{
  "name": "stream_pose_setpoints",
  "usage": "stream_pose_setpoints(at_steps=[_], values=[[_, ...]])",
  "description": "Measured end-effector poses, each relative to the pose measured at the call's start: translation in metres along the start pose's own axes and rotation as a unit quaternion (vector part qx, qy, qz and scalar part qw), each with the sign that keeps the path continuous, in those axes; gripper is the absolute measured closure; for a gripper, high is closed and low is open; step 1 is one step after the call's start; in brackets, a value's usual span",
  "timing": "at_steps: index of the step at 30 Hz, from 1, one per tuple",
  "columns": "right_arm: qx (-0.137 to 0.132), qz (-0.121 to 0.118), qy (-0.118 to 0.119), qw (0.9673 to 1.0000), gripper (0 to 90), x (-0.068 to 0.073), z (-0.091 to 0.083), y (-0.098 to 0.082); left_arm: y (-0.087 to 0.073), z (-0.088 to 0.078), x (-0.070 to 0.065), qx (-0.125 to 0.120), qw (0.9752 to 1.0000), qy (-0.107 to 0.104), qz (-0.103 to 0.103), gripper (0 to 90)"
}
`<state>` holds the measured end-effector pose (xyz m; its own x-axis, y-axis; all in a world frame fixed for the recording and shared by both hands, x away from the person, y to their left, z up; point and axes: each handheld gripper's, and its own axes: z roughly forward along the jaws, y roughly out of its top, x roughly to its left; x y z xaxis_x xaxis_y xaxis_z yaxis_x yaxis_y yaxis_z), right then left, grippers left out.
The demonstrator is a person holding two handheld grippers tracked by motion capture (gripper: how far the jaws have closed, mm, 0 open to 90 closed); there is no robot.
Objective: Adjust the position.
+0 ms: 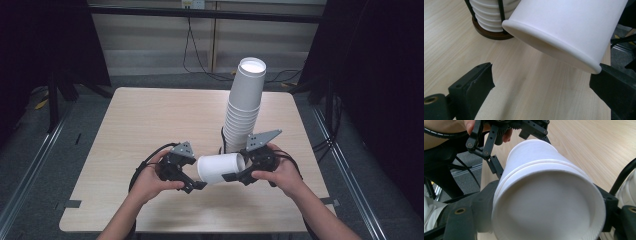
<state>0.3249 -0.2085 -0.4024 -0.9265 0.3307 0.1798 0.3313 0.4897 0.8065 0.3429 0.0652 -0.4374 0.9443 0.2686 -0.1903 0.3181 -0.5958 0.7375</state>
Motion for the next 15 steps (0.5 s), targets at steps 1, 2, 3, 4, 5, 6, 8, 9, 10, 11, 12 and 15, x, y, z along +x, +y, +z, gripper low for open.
stream_pose_setpoints(at_steps=[1,2,3,4,5,6,8,9,10,11,12,15], values=[[0.0,0.0,-0.001,1.0,23.1,-0.0001,-0.0001,0.0,0.0006,-0.001,-0.0003,0.002,1.0,0.006,0.001,5.0],[0.0,0.0,-0.001,1.0,23.1,-0.0001,-0.0001,0.0,0.0006,-0.001,-0.0003,0.002,1.0,0.006,0.001,4.4],[-0.002,0.001,0.002,1.0,23.1,-0.0002,-0.0001,0.0,0.0014,-0.0018,-0.0004,0.003,0.9999,0.008,0.008,4.1],[-0.002,0.001,0.002,1.0,23.1,-0.0002,-0.0001,0.0,0.0014,-0.0018,-0.0004,0.003,0.9999,0.008,0.008,3.4],[-0.004,0.002,0.002,1.0,23.1,-0.0002,-0.0002,0.0,0.0015,-0.0022,-0.0004,0.004,0.9999,0.012,0.008,3.4],[-0.003,0.002,0.001,1.0,23.1,-0.0001,-0.0004,0.0001,0.0012,-0.0023,-0.0006,0.001,0.9999,0.013,0.002,3.3],[-0.006,0.003,0.0,1.0,23.2,0.0002,-0.0011,0.0004,0.0004,-0.0033,0.0005,-0.003,0.9999,0.011,-0.001,3.0],[-0.007,0.004,0.001,1.0,23.2,0.0001,-0.0013,0.0005,0.0,-0.0034,0.001,-0.005,0.9999,0.01,-0.005,3.0],[-0.011,0.002,0.003,0.9999,23.3,0.0001,-0.0015,0.0008,-0.0006,-0.0037,0.0017,-0.011,0.9999,0.006,-0.008,1.5],[-0.013,0.004,0.008,0.9999,23.3,0.0001,-0.0015,0.001,-0.0006,-0.0037,0.0017,-0.011,0.9999,0.006,-0.008,0.9],[-0.013,0.004,0.008,0.9999,23.3,0.0001,-0.0015,0.001,-0.0007,-0.004,0.0015,-0.012,0.9999,0.005,-0.007,0.9],[-0.016,0.005,0.012,0.9998,23.4,0.0003,-0.0009,0.0018,-0.0006,-0.0038,0.0019,-0.012,0.9999,0.003,0.001,0.0]])
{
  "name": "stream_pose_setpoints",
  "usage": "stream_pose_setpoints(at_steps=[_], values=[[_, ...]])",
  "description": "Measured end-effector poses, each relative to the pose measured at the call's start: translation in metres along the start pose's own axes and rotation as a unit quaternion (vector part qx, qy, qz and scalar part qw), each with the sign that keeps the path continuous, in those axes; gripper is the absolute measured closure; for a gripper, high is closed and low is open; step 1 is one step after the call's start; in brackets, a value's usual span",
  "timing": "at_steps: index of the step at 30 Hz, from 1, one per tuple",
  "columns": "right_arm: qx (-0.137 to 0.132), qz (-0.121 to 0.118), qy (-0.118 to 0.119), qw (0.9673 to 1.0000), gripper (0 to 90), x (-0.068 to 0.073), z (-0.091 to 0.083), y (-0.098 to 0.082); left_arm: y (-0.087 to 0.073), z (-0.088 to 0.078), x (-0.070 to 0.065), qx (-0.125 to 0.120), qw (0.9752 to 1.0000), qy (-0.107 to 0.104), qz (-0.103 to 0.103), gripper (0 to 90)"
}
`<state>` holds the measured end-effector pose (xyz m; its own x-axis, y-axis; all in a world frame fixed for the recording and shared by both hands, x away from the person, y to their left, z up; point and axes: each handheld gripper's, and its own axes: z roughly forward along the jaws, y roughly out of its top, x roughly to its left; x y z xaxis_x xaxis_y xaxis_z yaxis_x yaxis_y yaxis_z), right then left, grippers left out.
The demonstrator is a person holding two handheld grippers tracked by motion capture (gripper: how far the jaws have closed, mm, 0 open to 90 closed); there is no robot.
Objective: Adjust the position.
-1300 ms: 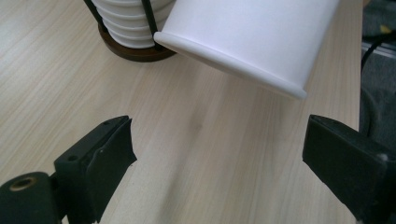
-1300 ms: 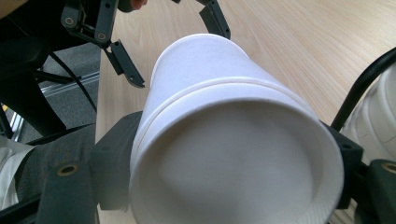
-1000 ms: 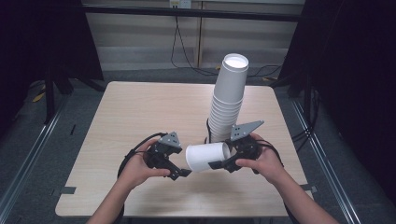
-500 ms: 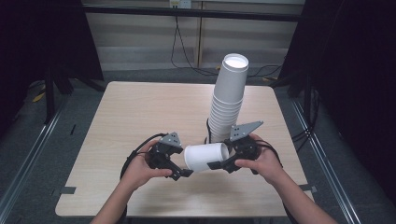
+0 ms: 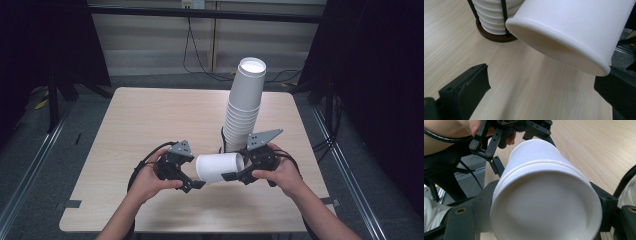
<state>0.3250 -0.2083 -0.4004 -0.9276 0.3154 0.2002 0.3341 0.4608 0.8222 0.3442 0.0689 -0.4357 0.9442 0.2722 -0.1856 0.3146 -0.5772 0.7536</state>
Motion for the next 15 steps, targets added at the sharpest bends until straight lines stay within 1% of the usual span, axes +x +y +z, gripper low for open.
stream_pose_setpoints(at_steps=[2,3,4,6,9,10,11,12,14,15], values=[[0.0,0.0,0.0,1.0,23.4,0.0,0.0001,0.0002,-0.0005,-0.0005,0.0007,0.0,1.0,-0.001,0.001,0.0],[-0.001,0.0,0.002,1.0,23.4,-0.0002,0.0,0.0002,-0.0011,0.0,0.001,-0.007,1.0,-0.006,0.0,0.0],[-0.004,0.001,0.004,1.0,23.4,-0.0008,0.0001,0.0003,-0.0013,0.0,0.001,-0.01,0.9999,-0.006,0.0,0.0],[-0.006,0.0,0.005,1.0,23.4,-0.0007,0.0004,0.0009,-0.0013,0.0,0.0009,-0.011,0.9999,-0.005,0.005,0.0],[-0.006,-0.001,0.007,1.0,23.4,-0.0008,0.0009,0.0011,-0.0008,0.0001,0.0001,-0.013,0.9999,-0.005,0.007,0.0],[-0.007,0.002,0.011,0.9999,23.4,-0.0008,0.0013,0.0008,-0.0002,-0.0004,-0.0003,-0.017,0.9998,-0.006,0.007,0.0],[-0.009,0.002,0.012,0.9999,23.4,-0.0008,0.0014,0.0006,0.0002,-0.0005,-0.0003,-0.021,0.9997,-0.007,0.013,0.0],[-0.009,0.003,0.015,0.9998,23.4,-0.0007,0.0017,0.0004,0.0007,-0.0011,-0.0001,-0.019,0.9997,-0.006,0.014,0.0],[-0.009,0.003,0.019,0.9998,23.5,-0.0004,0.0024,0.0002,0.0012,-0.0005,0.0005,-0.026,0.9996,-0.007,0.009,0.0],[-0.011,0.005,0.021,0.9997,23.5,-0.0003,0.0024,0.0003,0.0015,-0.0005,0.0012,-0.024,0.9997,-0.004,0.008,0.0]])
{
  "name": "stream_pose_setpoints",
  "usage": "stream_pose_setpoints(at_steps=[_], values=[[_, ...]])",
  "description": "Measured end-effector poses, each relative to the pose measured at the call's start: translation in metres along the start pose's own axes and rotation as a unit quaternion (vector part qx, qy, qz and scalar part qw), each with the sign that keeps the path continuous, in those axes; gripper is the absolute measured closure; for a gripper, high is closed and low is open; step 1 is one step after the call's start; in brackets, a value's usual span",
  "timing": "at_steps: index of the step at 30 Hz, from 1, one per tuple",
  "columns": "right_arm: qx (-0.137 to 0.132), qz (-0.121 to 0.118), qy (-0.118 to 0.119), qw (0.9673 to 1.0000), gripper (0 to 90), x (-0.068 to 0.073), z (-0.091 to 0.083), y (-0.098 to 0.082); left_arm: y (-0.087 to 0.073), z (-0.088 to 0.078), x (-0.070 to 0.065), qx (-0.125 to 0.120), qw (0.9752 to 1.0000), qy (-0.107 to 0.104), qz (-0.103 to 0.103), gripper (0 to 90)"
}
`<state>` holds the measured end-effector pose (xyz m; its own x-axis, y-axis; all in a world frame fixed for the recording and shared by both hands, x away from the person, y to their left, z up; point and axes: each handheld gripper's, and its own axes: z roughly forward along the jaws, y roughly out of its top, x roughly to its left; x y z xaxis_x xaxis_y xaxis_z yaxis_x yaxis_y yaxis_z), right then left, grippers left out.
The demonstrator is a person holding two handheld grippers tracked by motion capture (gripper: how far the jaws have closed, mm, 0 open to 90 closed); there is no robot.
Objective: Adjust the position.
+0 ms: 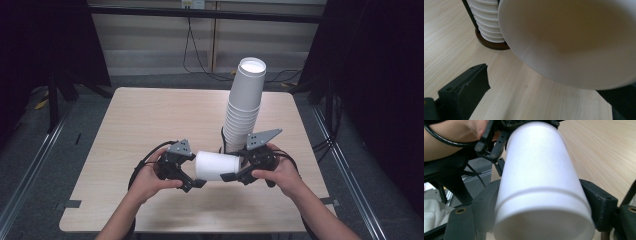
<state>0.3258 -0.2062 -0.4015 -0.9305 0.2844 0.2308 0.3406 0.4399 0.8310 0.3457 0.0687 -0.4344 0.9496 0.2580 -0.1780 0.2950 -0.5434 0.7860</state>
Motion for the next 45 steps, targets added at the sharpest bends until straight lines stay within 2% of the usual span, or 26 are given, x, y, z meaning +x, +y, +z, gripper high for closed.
stream_pose_setpoints(at_steps=[9,14,15,18,21,26,37,45], values=[[0.007,-0.004,-0.004,1.0,23.5,0.0,-0.002,0.004,0.0,-0.002,0.001,-0.014,0.9998,-0.009,-0.007,1.7],[0.017,-0.006,-0.008,0.9998,23.5,-0.002,0.0,0.002,0.002,-0.003,-0.001,-0.014,0.9998,-0.013,0.003,2.5],[0.018,-0.005,-0.009,0.9998,23.5,-0.002,0.0,0.002,0.004,-0.003,-0.002,-0.009,0.9999,-0.006,0.011,2.2],[0.018,-0.006,-0.006,0.9998,23.5,-0.001,0.0,0.002,0.005,-0.003,-0.002,-0.007,0.9998,-0.004,0.016,0.4],[0.023,-0.008,-0.007,0.9997,23.6,-0.001,0.001,0.002,0.006,-0.004,-0.001,-0.006,0.9992,0.002,0.039,0.0],[0.025,-0.008,-0.007,0.9996,23.6,-0.002,0.0,0.003,0.008,-0.003,-0.001,-0.007,0.9993,-0.001,0.036,0.0],[0.035,-0.014,-0.004,0.9993,23.6,0.0,0.002,0.005,0.01,0.002,-0.004,0.008,0.9985,-0.002,0.054,0.0],[0.04,-0.016,-0.003,0.9991,23.5,0.0,0.004,0.004,0.011,0.002,-0.004,-0.004,0.9984,-0.016,0.053,0.4]])
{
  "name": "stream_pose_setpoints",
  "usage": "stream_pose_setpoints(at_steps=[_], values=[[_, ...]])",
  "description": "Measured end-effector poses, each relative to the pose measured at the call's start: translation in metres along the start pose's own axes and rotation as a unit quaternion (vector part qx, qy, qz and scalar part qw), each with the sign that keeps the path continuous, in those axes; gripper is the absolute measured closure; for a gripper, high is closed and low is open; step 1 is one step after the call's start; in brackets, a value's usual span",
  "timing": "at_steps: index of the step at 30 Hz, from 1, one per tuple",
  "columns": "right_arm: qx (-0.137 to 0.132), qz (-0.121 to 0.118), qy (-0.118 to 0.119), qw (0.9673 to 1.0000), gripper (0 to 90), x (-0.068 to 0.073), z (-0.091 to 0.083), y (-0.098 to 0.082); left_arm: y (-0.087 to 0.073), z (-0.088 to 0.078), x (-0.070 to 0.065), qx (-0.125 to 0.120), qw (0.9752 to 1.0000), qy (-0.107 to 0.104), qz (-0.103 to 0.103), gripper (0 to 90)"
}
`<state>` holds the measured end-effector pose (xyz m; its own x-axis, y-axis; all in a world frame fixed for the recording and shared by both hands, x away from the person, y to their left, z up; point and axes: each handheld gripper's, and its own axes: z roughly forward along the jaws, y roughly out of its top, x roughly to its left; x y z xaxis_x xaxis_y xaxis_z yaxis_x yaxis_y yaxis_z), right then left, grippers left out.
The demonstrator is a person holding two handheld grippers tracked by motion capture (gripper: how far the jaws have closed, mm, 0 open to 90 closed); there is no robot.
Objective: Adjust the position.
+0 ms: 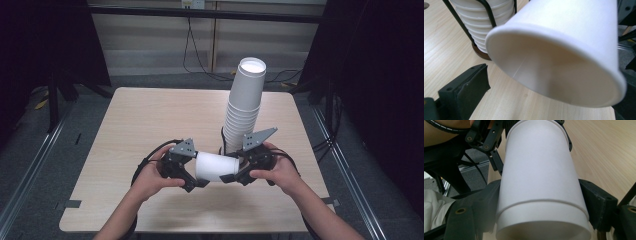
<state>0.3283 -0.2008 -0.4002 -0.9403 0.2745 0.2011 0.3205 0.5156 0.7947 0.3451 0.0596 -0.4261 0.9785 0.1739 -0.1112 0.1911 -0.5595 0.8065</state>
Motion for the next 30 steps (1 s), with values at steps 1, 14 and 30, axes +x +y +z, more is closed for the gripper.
stream_pose_setpoints(at_steps=[1,14,30], values=[[0.0,0.0,0.0,1.0,23.5,0.0,0.0,0.0,0.0,0.0,0.0,0.0,1.0,0.0,0.0,0.9],[0.004,-0.004,0.006,1.0,23.6,0.0005,0.0001,0.0002,-0.0009,0.0011,-0.0027,0.005,0.9999,-0.011,0.007,7.0],[0.008,-0.011,0.007,0.9999,23.5,0.0002,0.0014,-0.0001,-0.0021,-0.0017,0.0013,-0.019,0.9993,-0.028,-0.013,5.1]])
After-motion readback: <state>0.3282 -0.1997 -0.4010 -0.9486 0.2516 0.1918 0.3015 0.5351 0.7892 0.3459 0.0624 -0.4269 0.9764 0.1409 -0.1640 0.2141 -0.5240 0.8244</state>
